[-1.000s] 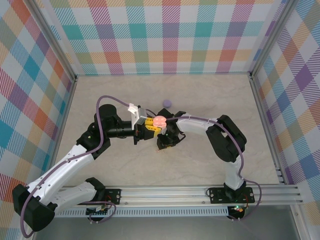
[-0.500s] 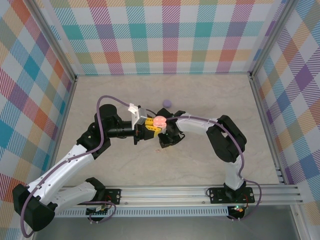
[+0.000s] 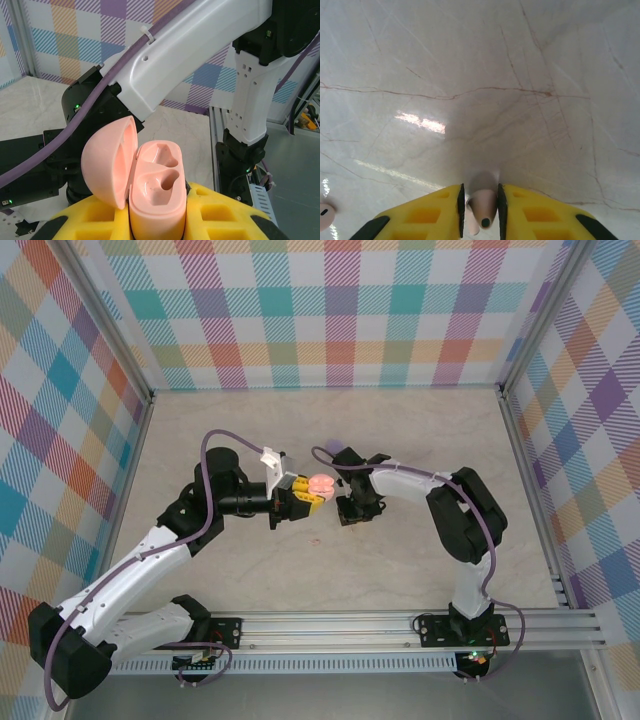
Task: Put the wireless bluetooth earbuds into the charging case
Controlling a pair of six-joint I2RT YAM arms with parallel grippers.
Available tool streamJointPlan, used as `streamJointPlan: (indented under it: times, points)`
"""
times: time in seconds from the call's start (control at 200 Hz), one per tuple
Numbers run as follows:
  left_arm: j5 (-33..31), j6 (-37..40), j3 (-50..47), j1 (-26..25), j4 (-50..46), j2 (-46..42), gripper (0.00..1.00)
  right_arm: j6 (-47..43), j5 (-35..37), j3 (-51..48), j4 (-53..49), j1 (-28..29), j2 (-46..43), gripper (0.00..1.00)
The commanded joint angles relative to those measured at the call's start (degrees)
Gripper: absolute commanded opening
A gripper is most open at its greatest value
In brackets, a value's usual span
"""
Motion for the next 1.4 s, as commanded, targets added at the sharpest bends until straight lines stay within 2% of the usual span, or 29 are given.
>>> streamJointPlan:
  times: [0.0,0.49,0.97,1.175,1.395]
  points:
    - [0.09,0.59,1.14,0.2,0.09,0.12,0.08,-0.86,-0.92,-0.39,-2.55,0.41,0.87,0.31]
    - [0.02,0.85,0.85,0.2,-0.3,0.01,0.08,-0.54,-0.12,2.9,-5.34,0.94,4.58,0.32]
    - [-0.13,1.21,1.02,0.2,-0.89,0.05,0.08,0.95,0.88,4.62,-7.77,1.38,7.17,0.2]
    - [-0.86,1.42,1.02,0.2,-1.16,0.48,0.08,1.37,-1.26,2.25,-4.19,0.07,4.33,0.19]
    - [-1.97,1.42,0.27,0.2,-0.27,0.29,0.07,2.25,-6.42,-3.06,4.36,-2.14,-1.69,0.18]
